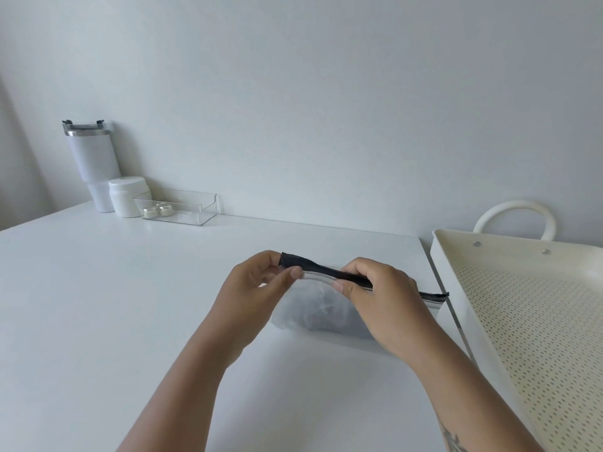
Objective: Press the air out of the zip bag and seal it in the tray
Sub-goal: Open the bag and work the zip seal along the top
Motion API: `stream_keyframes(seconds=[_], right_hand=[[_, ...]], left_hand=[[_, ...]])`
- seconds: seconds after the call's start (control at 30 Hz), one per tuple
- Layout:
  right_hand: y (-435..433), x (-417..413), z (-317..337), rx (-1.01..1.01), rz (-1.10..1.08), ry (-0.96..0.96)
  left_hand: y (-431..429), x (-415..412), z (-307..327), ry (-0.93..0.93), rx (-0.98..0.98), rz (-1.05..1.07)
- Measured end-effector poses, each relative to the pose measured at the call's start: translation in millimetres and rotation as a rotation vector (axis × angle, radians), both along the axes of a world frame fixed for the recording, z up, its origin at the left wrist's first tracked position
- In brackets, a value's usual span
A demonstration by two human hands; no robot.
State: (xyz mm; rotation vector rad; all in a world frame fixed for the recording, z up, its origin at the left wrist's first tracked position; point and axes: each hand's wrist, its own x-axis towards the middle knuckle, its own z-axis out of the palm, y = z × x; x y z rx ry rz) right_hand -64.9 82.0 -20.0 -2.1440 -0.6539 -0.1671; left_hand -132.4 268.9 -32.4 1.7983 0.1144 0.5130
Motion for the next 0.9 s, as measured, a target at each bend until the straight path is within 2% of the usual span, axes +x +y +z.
stream_keyframes(seconds=[0.13,0.4,0.6,0.9], right_hand=[[3,-3,2,0.065,0.043,0.027],[-6,-3,-1,0.008,0.017,0.045],[-6,0,1,0.010,-0.007,-0.008],[1,-5,-2,-0.023,0.024,-0.058]], left_hand=[[-10,2,-2,0.051,-0.067,-0.084],[-7,3,-3,0.054,-0.169,-0.009],[-6,0,3,0.056,-0.085,-0.069],[-7,2,1,0.049,-0.119,-0.021]])
